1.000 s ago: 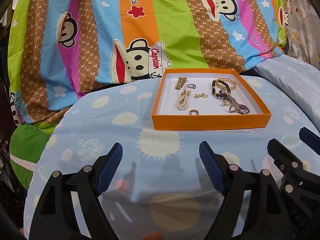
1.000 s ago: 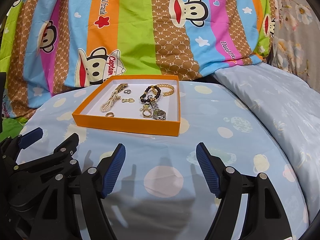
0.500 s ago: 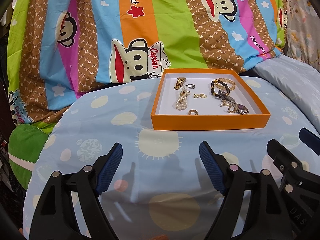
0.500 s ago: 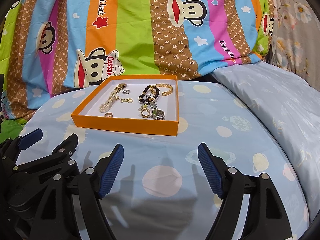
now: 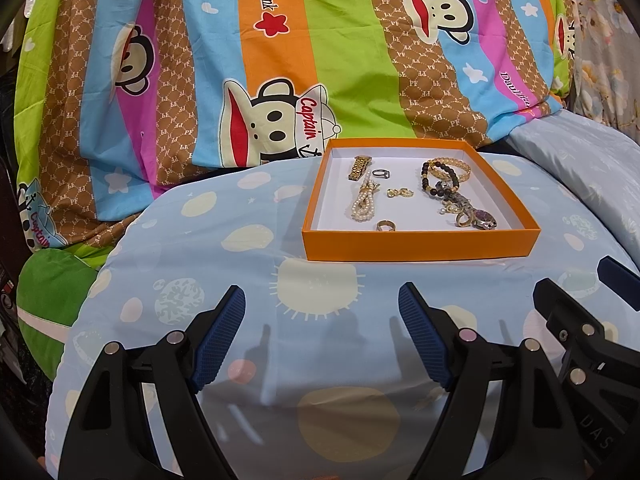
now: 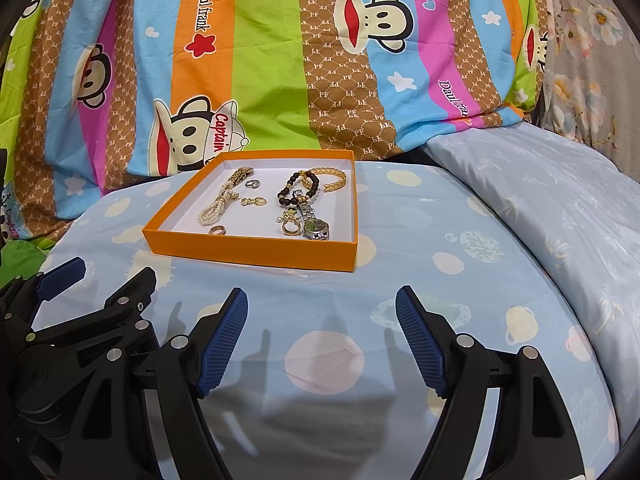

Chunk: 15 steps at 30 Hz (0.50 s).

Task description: Organize jewelry

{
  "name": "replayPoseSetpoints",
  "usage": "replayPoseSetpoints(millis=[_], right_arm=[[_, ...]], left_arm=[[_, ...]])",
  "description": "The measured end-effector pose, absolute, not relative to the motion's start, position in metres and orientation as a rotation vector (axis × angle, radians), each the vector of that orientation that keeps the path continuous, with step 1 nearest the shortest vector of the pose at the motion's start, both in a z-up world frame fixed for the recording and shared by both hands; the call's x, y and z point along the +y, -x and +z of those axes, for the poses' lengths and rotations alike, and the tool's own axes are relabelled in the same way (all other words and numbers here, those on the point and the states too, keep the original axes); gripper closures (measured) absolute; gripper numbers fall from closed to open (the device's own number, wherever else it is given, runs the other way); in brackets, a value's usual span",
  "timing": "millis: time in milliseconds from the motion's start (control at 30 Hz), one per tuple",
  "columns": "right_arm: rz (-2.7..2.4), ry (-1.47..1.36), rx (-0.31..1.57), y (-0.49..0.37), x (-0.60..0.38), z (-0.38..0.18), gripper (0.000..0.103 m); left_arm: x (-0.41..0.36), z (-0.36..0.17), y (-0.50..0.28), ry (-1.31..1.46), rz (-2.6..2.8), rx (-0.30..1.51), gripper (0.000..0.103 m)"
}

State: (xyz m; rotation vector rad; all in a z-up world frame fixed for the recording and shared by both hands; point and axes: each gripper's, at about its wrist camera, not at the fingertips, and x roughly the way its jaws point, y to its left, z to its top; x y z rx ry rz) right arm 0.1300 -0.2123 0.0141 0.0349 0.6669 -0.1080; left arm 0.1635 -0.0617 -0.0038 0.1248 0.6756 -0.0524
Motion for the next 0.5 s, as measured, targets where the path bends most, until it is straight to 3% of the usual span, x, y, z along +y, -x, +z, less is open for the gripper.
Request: replayPoseSetpoints(millis=[500], right_arm=[[-0.108,-0.036,0.667,-0.1301,-0.2122,0.0135,0.028]], left_arm=[[-0.063,-0.0037,-0.1635,-0.123,-0.055,0.672,0.027]])
